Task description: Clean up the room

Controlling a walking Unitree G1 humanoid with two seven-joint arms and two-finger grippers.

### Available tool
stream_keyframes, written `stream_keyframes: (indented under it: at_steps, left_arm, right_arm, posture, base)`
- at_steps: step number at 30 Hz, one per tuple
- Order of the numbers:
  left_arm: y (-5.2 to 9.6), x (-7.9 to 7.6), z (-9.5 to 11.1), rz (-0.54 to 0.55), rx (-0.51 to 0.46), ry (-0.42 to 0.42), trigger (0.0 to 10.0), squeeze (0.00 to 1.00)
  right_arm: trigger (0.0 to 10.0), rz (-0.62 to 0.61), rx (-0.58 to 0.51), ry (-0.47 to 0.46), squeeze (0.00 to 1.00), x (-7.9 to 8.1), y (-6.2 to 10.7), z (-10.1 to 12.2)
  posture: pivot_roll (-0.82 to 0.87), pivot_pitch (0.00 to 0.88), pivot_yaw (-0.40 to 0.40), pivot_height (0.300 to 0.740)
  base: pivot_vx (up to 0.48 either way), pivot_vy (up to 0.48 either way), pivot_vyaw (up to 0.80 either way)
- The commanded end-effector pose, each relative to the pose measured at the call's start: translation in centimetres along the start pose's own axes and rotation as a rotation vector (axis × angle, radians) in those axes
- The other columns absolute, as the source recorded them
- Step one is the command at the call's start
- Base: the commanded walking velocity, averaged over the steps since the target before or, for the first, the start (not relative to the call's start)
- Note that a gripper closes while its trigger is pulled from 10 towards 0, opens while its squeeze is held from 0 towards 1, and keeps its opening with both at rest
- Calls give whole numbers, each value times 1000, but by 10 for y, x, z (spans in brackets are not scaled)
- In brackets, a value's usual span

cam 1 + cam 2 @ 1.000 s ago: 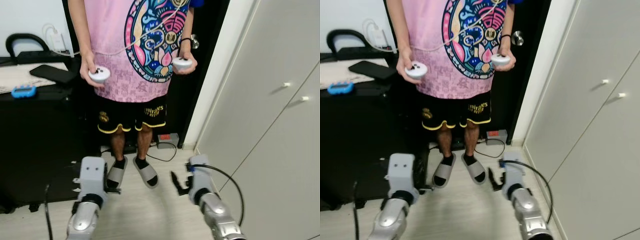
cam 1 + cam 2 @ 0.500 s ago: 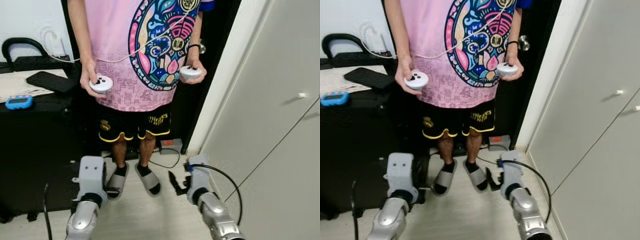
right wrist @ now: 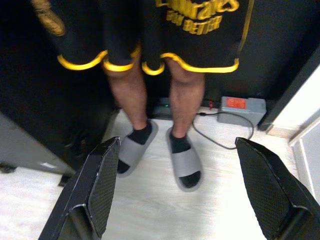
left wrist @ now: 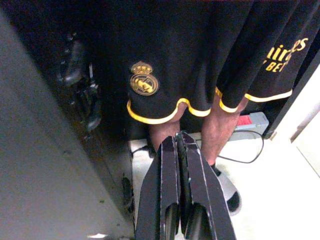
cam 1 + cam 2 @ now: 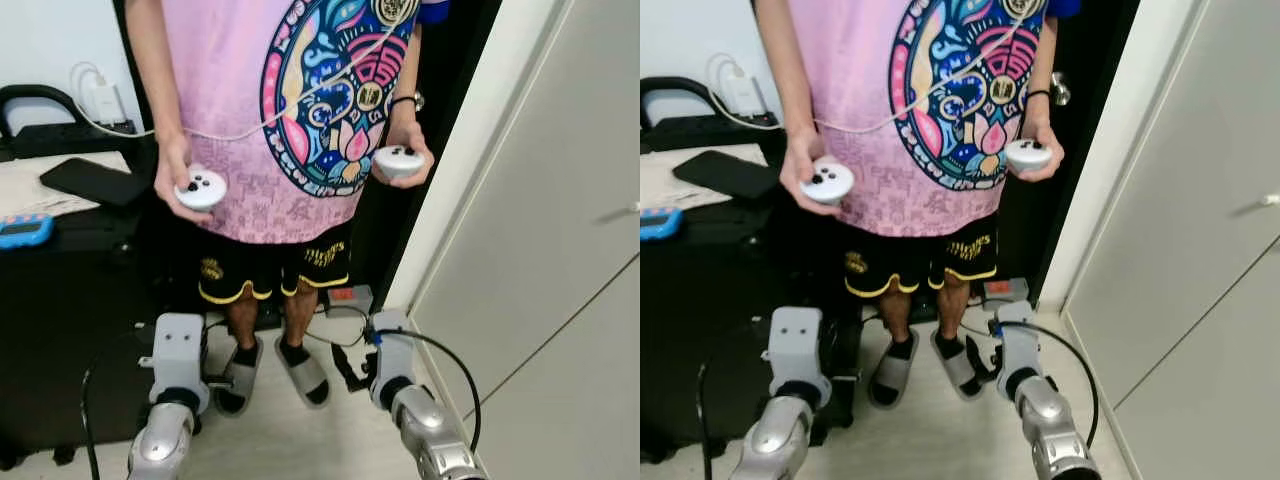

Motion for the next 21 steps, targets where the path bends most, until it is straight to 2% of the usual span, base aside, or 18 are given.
stream_keyframes:
  at_steps: [1,11,16,21]
  left_arm:
    - [1,0,-2,4,7,3,10000,0]
    - [0,1,-2,6,4,-8,10000,0]
    - [0,0,-2,6,5,-9,10000,0]
    - [1,1,-3,7,6,-10,10000,0]
  right_arm:
    - [10000,-12,21,-13,0,-3,3,-7]
    - [10000,-9,18,-28,0,-2,2,-6]
    - [10000,0,17,-31,0,-1,2,-6]
    - [10000,-2,19,-18,0,-1,2,-6]
  posture:
    - [-32,112,-80,740]
    - [-31,107,-77,740]
    - [-31,107,-78,740]
    - [-29,104,-77,740]
  base:
    - [0,0,0]
    - [0,0,0]
    - [0,0,-730]
    - [0,0,0]
Point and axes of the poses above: a point about 5 cm out from each wrist's last joint towards the gripper, its own y axis pointing back from the gripper into the wrist, its own z axis along the axis of the wrist's last joint, x = y × z, the point moved 6 cm from there along -y, pointing out of the wrist towards the gripper
